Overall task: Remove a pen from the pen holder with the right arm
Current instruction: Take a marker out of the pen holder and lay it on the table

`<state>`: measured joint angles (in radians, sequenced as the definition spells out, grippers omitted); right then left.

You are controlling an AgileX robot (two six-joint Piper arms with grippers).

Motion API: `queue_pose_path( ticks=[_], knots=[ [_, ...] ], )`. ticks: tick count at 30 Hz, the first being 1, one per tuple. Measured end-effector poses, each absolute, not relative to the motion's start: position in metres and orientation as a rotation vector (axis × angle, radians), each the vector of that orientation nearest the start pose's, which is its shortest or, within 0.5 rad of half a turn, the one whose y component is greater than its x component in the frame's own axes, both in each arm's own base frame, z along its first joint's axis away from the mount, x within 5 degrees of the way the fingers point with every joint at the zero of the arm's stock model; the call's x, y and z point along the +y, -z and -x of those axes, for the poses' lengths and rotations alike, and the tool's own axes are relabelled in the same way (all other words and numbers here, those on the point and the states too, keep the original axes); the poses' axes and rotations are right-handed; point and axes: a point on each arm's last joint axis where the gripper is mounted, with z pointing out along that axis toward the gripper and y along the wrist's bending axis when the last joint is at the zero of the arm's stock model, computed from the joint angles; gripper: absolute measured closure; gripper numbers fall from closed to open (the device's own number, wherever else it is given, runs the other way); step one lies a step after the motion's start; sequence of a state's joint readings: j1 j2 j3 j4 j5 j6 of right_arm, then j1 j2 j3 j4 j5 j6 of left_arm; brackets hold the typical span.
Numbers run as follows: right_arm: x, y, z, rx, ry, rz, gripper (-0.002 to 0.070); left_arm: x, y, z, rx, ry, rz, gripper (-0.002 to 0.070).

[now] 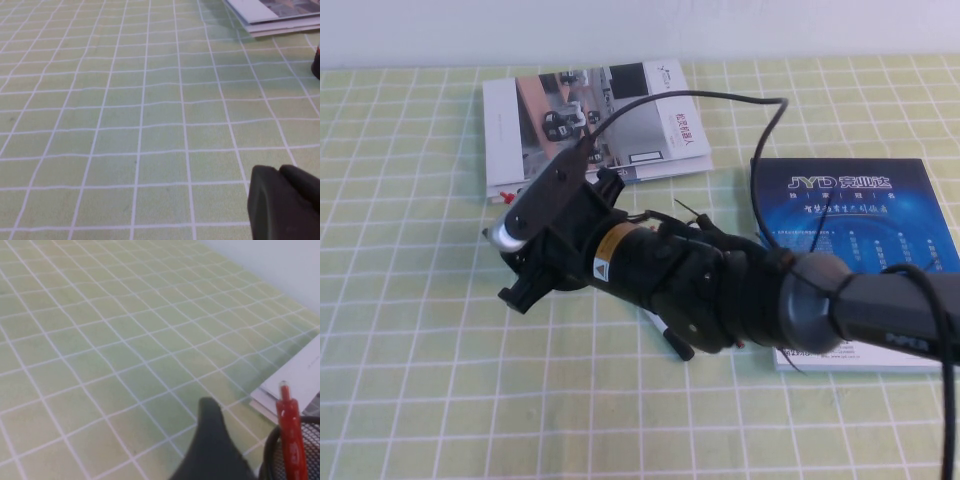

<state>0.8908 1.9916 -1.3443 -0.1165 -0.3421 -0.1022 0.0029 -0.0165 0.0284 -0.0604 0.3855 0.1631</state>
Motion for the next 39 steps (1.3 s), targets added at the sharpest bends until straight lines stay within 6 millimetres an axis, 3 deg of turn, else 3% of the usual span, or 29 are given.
queue_pose_path(
  ticks=[16,32,39],
  knots=[
    [0.376,-0.225,-0.327,1.564,-0.453,0.985,0.0291,-0.002,-0.17,-0.052,1.877,-0.054,-0.114,0.068],
    [0.391,-0.216,-0.34,1.554,-0.393,1.063,0.0296,-0.002,-0.17,-0.052,1.877,-0.054,-0.114,0.068],
    [0.388,-0.215,-0.343,1.562,-0.384,1.06,0.0355,-0.002,-0.17,-0.052,1.877,-0.054,-0.114,0.068]
  ],
)
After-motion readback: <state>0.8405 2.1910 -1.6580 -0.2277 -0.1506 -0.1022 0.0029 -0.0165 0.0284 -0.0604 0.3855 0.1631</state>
